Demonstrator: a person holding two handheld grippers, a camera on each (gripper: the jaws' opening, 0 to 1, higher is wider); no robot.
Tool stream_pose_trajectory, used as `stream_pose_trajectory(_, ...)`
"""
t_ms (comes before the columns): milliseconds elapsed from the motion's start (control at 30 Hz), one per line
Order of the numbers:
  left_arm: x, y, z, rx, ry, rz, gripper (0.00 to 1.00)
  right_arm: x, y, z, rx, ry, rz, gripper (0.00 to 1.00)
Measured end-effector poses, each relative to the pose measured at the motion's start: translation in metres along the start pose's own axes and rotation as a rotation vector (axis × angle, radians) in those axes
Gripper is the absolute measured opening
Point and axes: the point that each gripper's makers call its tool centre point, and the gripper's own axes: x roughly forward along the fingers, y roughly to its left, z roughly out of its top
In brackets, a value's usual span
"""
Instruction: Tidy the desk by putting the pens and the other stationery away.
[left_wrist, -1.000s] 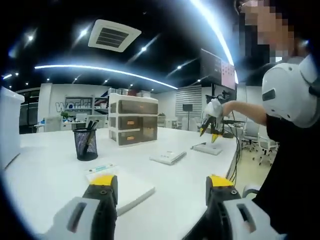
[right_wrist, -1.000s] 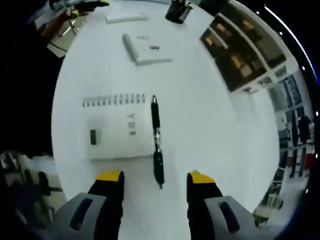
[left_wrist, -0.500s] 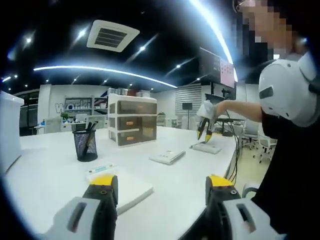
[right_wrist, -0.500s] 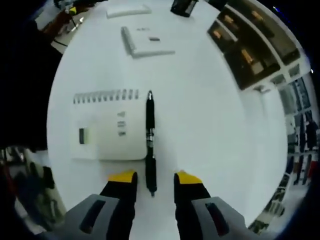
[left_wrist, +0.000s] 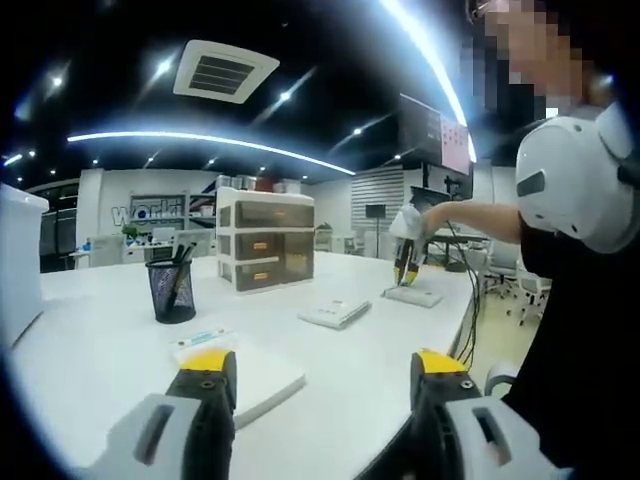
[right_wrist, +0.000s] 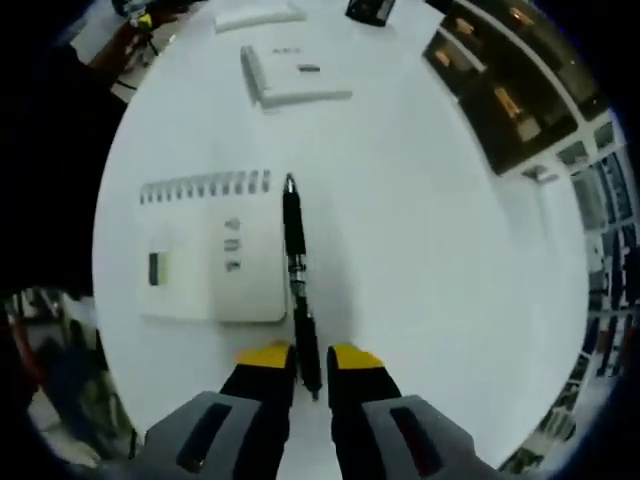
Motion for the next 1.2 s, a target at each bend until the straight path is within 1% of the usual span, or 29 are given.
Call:
stream_pose_trajectory(33, 0.0, 0.0, 0.0, 0.0, 0.002, 0.0, 0.7, 0.0, 0.001, -0.001, 0.001, -0.001, 0.014, 0.07)
stream_pose_trajectory(67, 0.001, -0.001, -0.001, 0.001, 0.005, 0.0, 0.7, 0.001, -0.002, -0.001, 0.006, 0.0, 0.008, 0.07)
stream_pose_trajectory(167, 0.002, -0.003, -0.001, 0.002, 0.006, -0.003, 0.7, 0.002, -0.001, -0.001, 0.008, 0.001, 0.032, 0.07)
stream_pose_trajectory(267, 0.002, -0.004, -0.001, 0.002, 0.003, -0.002, 0.7, 0.003, 0.001, 0.0, 0.005, 0.007, 0.031, 0.06)
stream_pose_trajectory(367, 0.001, -0.005, -0.002, -0.001, 0.003, 0.0, 0.7, 0.002, 0.001, 0.0, -0.013, 0.027, 0.01, 0.06)
stream_pose_trajectory(433, 0.001, -0.004, -0.002, 0.0, 0.005, 0.002, 0.7, 0.002, 0.0, -0.001, -0.047, 0.05, -0.008, 0.05)
stream_pose_trajectory(500, 0.0, -0.003, -0.001, 0.005, 0.001, 0.008, 0.69, 0.001, -0.003, -0.004, -0.082, 0.09, -0.051, 0.05)
stream_pose_trajectory(567, -0.002, -0.001, 0.002, 0.002, -0.005, 0.014, 0.69, 0.0, -0.004, -0.003, -0.097, 0.102, -0.07, 0.05)
stream_pose_trajectory(633, -0.003, 0.0, 0.004, -0.001, -0.014, 0.017, 0.69, -0.005, -0.008, -0.003, -0.133, 0.123, -0.116, 0.05)
stream_pose_trajectory(767, -0.003, -0.001, 0.004, -0.005, -0.014, 0.011, 0.69, -0.02, -0.024, -0.001, -0.214, 0.178, -0.243, 0.05)
stream_pose_trajectory(800, -0.003, -0.001, 0.004, -0.002, -0.012, 0.01, 0.69, -0.025, -0.029, 0.003, -0.243, 0.179, -0.286, 0.05)
stream_pose_trajectory(833, -0.003, -0.001, 0.005, 0.001, -0.01, 0.008, 0.69, -0.029, -0.031, 0.005, -0.249, 0.182, -0.306, 0.05)
stream_pose_trajectory(900, -0.002, -0.002, 0.006, 0.002, -0.011, 0.002, 0.69, -0.04, -0.039, 0.013, -0.315, 0.192, -0.386, 0.05)
stream_pose_trajectory(933, -0.002, -0.003, 0.007, 0.002, -0.013, -0.003, 0.69, -0.043, -0.039, 0.016, -0.326, 0.198, -0.401, 0.05)
stream_pose_trajectory(967, -0.002, -0.003, 0.009, 0.001, -0.015, -0.008, 0.69, -0.048, -0.041, 0.021, -0.364, 0.198, -0.429, 0.05)
stream_pose_trajectory(1000, -0.002, -0.003, 0.011, -0.001, -0.017, -0.013, 0.69, -0.056, -0.045, 0.029, -0.396, 0.196, -0.487, 0.05)
stream_pose_trajectory(1133, -0.001, -0.002, 0.016, -0.014, -0.023, -0.038, 0.69, -0.075, -0.052, 0.051, -0.516, 0.199, -0.617, 0.05)
stream_pose_trajectory(1167, -0.001, -0.001, 0.017, -0.018, -0.026, -0.044, 0.69, -0.083, -0.053, 0.06, -0.56, 0.193, -0.673, 0.05)
stream_pose_trajectory(1200, -0.001, 0.0, 0.019, -0.023, -0.03, -0.047, 0.69, -0.087, -0.053, 0.066, -0.583, 0.193, -0.701, 0.05)
